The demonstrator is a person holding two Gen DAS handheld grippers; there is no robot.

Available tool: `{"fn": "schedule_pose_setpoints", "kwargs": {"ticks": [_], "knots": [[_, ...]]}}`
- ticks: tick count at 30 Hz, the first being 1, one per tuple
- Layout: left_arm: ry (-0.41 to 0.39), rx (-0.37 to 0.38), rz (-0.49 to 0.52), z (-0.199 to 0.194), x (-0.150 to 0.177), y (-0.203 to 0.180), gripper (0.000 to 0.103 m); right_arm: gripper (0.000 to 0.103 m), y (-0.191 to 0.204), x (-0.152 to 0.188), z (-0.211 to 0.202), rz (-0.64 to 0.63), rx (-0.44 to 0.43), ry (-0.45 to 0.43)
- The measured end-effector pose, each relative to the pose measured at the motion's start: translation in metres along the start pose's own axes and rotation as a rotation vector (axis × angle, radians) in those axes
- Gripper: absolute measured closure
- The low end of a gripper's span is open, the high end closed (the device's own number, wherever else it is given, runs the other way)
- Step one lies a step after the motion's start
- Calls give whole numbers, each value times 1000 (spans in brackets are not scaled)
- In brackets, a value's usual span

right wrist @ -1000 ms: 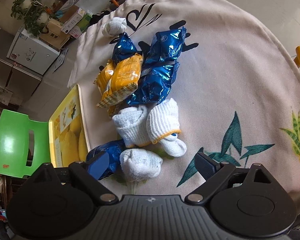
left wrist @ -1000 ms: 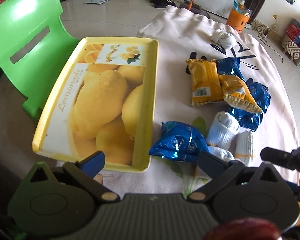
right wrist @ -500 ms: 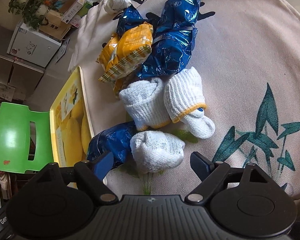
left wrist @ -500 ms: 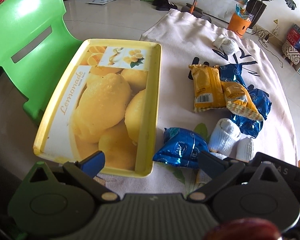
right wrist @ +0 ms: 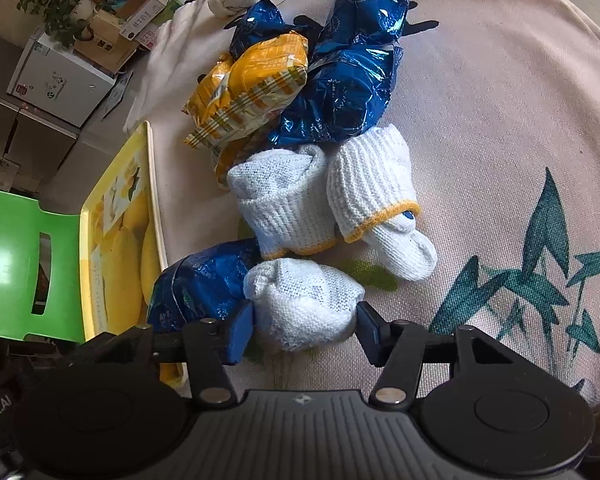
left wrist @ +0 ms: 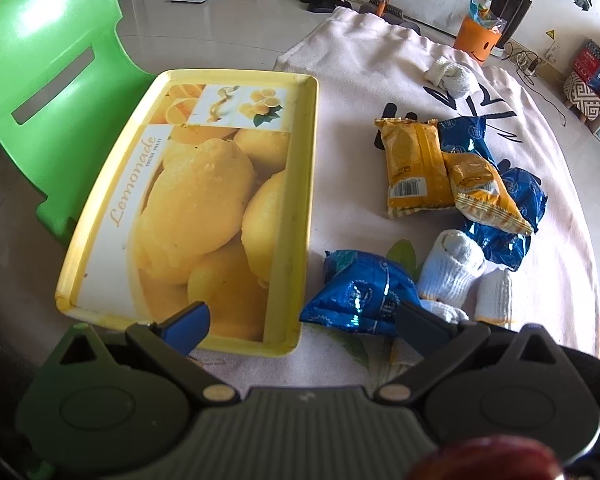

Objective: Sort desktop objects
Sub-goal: 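Close the right gripper on the white knit sock, then grasp the blue foil bag with the left gripper while the right gripper holds the sock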

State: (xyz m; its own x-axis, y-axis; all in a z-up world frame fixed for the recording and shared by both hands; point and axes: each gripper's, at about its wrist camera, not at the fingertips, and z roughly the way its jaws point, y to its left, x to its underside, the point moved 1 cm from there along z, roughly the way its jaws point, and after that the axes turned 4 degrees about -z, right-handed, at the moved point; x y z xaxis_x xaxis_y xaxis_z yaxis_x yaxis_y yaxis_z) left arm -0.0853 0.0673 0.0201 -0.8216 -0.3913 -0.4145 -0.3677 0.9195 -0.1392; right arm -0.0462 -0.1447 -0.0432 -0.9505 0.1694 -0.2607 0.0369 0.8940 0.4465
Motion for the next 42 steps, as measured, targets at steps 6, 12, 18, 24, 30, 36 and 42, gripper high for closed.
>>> {"fn": "schedule_pose_setpoints", "kwargs": {"ticks": [6, 12, 18, 24, 30, 36, 42], "knots": [[13, 4, 51, 13, 0, -15, 1, 52, -8, 1, -15, 22, 101, 6], [29, 25, 120, 30, -1, -34, 1, 52, -22, -2, -28, 58, 184, -39], [31, 60, 163, 42, 3, -43, 1, 52, -35, -8, -31, 149, 168, -47], [58, 172, 152, 44, 8, -44, 1, 52, -39, -12, -30, 190, 152, -44], [78, 236, 108, 43, 6, -41, 1, 51, -41, -11, -31, 195, 150, -42], [41, 128, 136, 47, 4, -43, 1, 51, -40, -10, -30, 190, 154, -40], [19, 159, 120, 44, 2, -43, 1, 50, -40, -9, -28, 195, 156, -38]]}}
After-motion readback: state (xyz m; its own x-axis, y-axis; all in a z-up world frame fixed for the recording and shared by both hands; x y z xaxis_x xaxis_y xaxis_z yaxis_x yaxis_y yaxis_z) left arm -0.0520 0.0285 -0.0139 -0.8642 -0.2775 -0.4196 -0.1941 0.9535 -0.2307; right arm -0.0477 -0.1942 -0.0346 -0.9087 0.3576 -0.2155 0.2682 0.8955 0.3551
